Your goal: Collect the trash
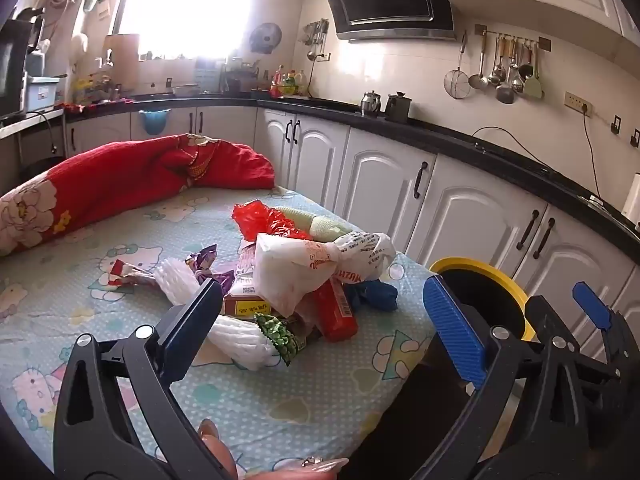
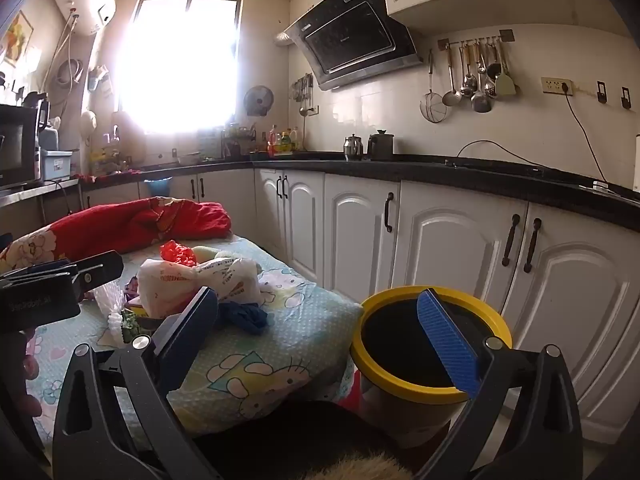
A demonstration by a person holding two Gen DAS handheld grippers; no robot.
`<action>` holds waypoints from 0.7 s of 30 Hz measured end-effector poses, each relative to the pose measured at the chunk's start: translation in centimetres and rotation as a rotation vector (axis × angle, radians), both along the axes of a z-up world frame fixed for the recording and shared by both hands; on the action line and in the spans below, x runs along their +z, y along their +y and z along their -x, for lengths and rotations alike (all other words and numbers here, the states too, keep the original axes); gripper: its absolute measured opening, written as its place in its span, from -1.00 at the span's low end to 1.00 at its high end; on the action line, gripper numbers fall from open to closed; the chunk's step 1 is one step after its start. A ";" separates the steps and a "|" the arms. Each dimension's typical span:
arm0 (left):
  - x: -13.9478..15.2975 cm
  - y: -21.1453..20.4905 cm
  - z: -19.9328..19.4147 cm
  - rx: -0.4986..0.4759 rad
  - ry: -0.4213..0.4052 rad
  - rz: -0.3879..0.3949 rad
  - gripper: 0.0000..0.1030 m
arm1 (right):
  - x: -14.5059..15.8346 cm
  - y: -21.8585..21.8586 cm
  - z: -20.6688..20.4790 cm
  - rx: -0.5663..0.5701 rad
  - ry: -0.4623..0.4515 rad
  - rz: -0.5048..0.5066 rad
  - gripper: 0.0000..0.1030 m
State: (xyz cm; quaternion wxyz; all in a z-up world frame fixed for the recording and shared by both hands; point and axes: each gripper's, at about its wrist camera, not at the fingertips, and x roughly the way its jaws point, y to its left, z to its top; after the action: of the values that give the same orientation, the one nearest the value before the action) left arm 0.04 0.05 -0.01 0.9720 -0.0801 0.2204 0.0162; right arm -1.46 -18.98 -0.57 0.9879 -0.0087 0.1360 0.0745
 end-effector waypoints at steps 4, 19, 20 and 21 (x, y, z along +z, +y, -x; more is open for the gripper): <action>0.0 0.0 0.1 -0.003 -0.011 -0.007 0.79 | 0.1 0.1 0.2 -0.008 0.000 -0.008 0.88; 0.1 -0.5 0.4 -0.020 -0.022 -0.014 0.79 | 0.5 -0.5 -0.2 -0.016 -0.002 -0.018 0.88; 0.1 -0.5 0.4 -0.018 -0.023 -0.015 0.79 | 0.5 -0.5 -0.2 -0.016 -0.004 -0.018 0.88; 0.2 -0.6 0.4 -0.018 -0.023 -0.015 0.79 | 0.5 -0.5 -0.2 -0.016 -0.004 -0.018 0.88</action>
State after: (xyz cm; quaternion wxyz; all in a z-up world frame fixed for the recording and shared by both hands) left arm -0.36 -0.54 0.17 0.9752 -0.0708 0.2097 0.0080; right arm -1.28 -19.50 -0.02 0.9887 0.0013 0.1335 0.0681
